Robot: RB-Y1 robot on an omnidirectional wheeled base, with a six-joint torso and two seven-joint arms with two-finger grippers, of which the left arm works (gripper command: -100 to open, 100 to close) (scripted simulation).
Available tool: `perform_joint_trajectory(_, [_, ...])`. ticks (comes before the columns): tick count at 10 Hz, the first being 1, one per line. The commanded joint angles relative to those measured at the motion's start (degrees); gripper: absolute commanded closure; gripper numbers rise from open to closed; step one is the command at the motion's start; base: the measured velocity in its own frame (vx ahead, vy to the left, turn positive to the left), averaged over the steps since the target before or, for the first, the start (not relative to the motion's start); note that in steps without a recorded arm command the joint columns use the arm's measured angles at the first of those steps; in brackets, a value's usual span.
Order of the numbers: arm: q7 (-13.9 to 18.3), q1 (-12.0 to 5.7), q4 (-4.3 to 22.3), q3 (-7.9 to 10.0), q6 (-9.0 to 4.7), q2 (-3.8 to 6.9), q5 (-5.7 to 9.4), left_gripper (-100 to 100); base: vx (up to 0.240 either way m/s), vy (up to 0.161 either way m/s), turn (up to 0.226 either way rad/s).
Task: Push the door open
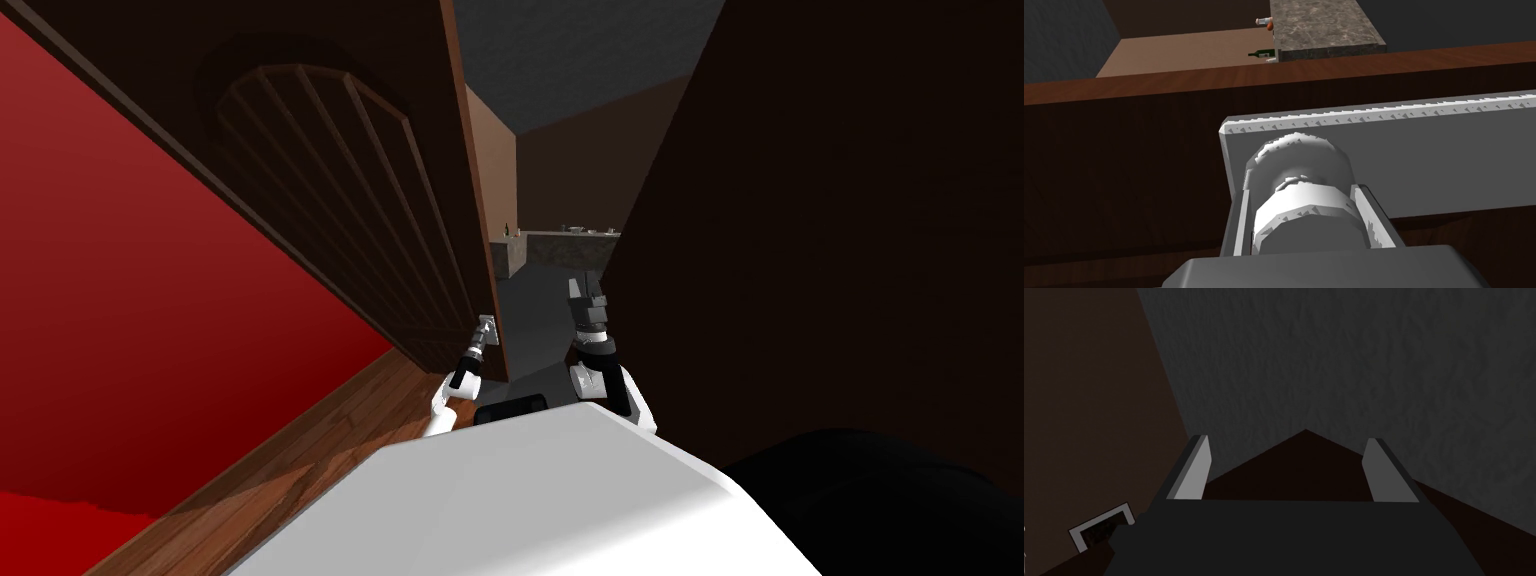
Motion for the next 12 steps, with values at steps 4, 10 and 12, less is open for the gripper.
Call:
perform_joint_trajectory(4, [-2.4,-0.18,-0.9,-1.51,-0.22,0.85,2.58,-100,0.147,-0.06,0.243])
perform_joint_trajectory(10, [-2.2,1.1,-3.1,-2.65,0.87,0.06,3.0,-100,-0.24,0.013,0.017])
perform_joint_trajectory(12, [-2.2,0.71,-2.5,-2.24,0.54,0.58,2.93,-100,-0.032,-0.019,-0.018])
